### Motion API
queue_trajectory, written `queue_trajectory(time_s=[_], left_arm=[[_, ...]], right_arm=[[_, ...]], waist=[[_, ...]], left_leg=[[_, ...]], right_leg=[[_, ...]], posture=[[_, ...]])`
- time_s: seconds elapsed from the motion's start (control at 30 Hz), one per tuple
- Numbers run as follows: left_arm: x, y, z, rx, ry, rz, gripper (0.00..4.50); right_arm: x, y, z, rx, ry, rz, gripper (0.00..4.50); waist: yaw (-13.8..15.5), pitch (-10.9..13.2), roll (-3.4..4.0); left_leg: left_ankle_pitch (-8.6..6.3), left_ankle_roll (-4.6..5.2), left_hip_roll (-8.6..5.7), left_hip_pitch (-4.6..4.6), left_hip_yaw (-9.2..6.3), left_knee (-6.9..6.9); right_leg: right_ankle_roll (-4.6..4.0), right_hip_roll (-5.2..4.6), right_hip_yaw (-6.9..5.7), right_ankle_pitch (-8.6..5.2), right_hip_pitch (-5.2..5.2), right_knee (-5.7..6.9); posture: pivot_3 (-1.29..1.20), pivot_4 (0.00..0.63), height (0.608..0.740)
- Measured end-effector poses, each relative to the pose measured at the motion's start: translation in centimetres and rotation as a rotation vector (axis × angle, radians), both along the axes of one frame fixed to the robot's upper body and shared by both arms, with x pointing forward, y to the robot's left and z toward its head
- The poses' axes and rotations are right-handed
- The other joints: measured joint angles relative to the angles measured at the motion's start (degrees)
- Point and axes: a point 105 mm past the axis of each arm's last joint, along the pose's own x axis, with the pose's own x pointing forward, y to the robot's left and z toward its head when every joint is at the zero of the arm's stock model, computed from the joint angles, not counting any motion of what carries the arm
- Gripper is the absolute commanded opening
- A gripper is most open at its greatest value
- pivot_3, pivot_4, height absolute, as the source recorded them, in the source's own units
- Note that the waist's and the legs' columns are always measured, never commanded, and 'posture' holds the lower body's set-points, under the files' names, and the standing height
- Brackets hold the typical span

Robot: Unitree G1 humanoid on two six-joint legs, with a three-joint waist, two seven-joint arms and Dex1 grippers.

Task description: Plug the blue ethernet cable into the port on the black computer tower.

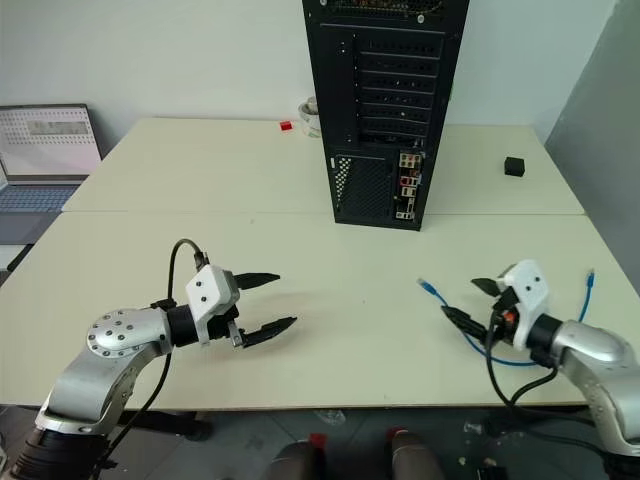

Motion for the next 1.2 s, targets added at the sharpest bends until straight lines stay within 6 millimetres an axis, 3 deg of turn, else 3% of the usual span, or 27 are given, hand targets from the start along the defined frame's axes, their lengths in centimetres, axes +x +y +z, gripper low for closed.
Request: queue_trajectory(time_s=[0.27, 0.37, 0.93, 1.07, 1.2], left_arm=[[0.3, -1.4, 0.5, 0.009, 0.007, -0.105, 4.46], [0.5, -1.6, 0.9, 0.005, -0.01, -0.115, 4.46], [1.1, -2.2, 0.6, 0.002, 0.006, -0.17, 4.5], [1.3, -2.4, 0.4, 0.018, 0.017, -0.192, 4.5], [1.8, -3.3, -0.1, 0.041, 0.038, -0.244, 4.5]], right_arm=[[3.8, 0.9, -3.2, -0.019, 0.002, -0.074, 4.42], [4.2, 0.6, -4.5, -0.037, 0.017, -0.095, 4.42], [4.3, 1.4, -4.7, -0.093, -0.037, -0.03, 0.23], [4.2, 2.1, -4.6, -0.104, -0.034, 0.02, 0.11], [2.7, 5.2, -3.6, -0.136, -0.047, 0.22, 0.11]], waist=[[-0.08, 0.0, 0.0], [-0.06, 0.0, 0.0], [-0.07, 0.0, 0.0], [-0.07, 0.0, 0.01], [-0.09, 0.0, 0.01]], left_leg=[[0.0, 0.0, 0.01, -0.03, 0.11, 0.01], [0.0, 0.0, 0.0, -0.04, 0.11, 0.0], [0.0, 0.0, -0.01, -0.03, 0.07, 0.02], [0.0, 0.0, -0.01, -0.03, 0.07, 0.02], [0.0, 0.0, -0.02, -0.05, 0.05, 0.03]], right_leg=[[-0.03, 0.04, 0.01, 0.01, -0.07, 0.03], [-0.03, 0.03, 0.0, 0.01, -0.06, 0.03], [-0.02, 0.02, -0.01, 0.01, -0.06, 0.04], [-0.02, 0.03, -0.02, 0.01, -0.06, 0.05], [-0.02, 0.04, -0.03, 0.01, -0.08, 0.06]], posture=[[0.0, 0.15, 0.74], [0.0, 0.15, 0.74], [0.0, 0.15, 0.74], [0.0, 0.15, 0.74], [0.0, 0.15, 0.74]])
